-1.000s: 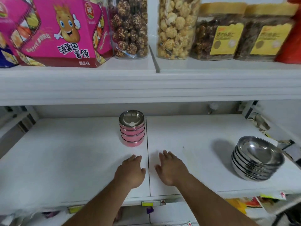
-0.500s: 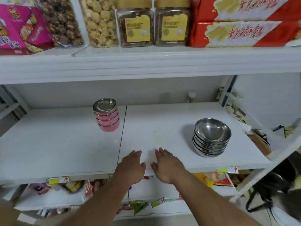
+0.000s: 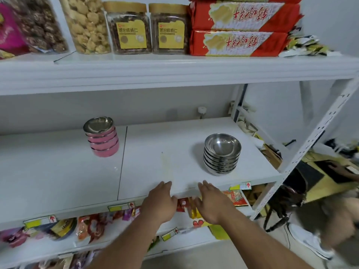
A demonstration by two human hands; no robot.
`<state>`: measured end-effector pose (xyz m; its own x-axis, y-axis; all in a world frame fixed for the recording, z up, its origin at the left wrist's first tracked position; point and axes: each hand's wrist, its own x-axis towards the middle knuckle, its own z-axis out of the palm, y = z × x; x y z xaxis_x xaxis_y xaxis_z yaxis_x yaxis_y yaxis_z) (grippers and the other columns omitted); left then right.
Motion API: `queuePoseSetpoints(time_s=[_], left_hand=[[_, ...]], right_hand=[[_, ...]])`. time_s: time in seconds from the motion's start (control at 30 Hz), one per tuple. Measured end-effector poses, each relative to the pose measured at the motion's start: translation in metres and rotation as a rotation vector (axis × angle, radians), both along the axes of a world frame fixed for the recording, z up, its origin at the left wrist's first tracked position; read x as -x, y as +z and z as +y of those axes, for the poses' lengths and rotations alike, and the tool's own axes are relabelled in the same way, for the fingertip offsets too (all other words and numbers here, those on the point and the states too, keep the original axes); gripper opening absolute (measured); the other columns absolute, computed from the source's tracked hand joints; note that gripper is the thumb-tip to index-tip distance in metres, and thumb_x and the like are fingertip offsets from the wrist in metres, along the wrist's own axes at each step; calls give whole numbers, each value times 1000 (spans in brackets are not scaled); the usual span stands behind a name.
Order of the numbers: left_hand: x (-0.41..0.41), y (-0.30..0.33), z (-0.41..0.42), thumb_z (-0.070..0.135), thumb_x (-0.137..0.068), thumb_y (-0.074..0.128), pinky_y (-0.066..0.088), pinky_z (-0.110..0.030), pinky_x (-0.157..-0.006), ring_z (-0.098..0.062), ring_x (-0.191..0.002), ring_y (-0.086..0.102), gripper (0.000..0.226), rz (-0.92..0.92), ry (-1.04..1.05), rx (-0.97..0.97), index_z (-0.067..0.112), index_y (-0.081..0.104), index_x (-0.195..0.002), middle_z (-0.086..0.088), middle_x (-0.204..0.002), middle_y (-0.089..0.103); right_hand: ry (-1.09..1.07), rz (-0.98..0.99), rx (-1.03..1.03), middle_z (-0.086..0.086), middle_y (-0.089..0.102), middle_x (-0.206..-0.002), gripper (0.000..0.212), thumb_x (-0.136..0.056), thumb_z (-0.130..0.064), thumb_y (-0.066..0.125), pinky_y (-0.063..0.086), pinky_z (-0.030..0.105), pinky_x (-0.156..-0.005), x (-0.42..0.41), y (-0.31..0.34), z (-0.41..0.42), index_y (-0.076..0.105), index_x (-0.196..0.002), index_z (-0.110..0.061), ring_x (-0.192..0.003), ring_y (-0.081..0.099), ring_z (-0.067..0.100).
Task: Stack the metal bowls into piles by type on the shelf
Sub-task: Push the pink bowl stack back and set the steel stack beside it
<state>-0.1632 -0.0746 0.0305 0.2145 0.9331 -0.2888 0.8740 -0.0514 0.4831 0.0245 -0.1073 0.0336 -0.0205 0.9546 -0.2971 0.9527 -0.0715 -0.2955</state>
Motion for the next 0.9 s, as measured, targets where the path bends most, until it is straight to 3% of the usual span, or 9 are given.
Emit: queuePoseSetpoints(time_s=[0.23,0.4,0.53,0.67,0.73,0.83,0.9], left_hand=[[-41,-14,-6,43,-100,40,25,-41,-121,-24,-152,22,63,-26,-45,9,23,24,-157,-2,-167,19],[-81,-9,18,42,-101,42,24,-38,-121,-22,-152,21,62,-94,-10,10,25,23,-158,0,-167,19],[-119,-4,41,40,-101,45,38,-27,-102,-20,-145,36,57,-305,150,50,25,30,-155,2,-163,28],[-153,-4,67,37,-103,41,30,-28,-111,-23,-140,42,51,-506,393,81,21,38,-151,-3,-158,38],[-164,-8,77,41,-102,39,32,-37,-117,-23,-136,46,54,-627,509,120,20,38,-151,-4,-156,41],[-179,-12,84,44,-102,42,41,-44,-113,-18,-125,50,54,-889,691,184,19,38,-151,-3,-149,45],[-189,-11,85,43,-102,45,44,-44,-110,-19,-128,48,55,-1038,773,227,19,37,-151,-5,-150,44]], right_hand=[[-102,-7,16,11,11,-171,69,-106,-48,30,17,37,-124,-58,-4,-18,15,-162,-11,-157,13,27],[-204,111,-9,10,15,-170,69,-105,-48,33,19,37,-123,-114,-9,0,19,-161,-10,-157,14,23],[-322,314,-28,9,23,-168,65,-106,-41,37,23,35,-121,-154,-9,26,23,-160,-9,-154,24,24],[-497,607,-55,8,34,-164,59,-106,-40,39,27,36,-118,-183,-5,61,32,-158,-11,-150,33,26],[-527,719,-44,7,37,-163,58,-106,-41,37,26,38,-119,-194,-7,78,36,-156,-12,-149,34,26],[-566,900,21,8,42,-159,59,-105,-47,35,28,45,-122,-202,-10,98,39,-154,-15,-142,43,26],[-629,1046,86,9,43,-158,63,-103,-51,36,31,48,-121,-205,-12,110,37,-155,-14,-134,49,25]])
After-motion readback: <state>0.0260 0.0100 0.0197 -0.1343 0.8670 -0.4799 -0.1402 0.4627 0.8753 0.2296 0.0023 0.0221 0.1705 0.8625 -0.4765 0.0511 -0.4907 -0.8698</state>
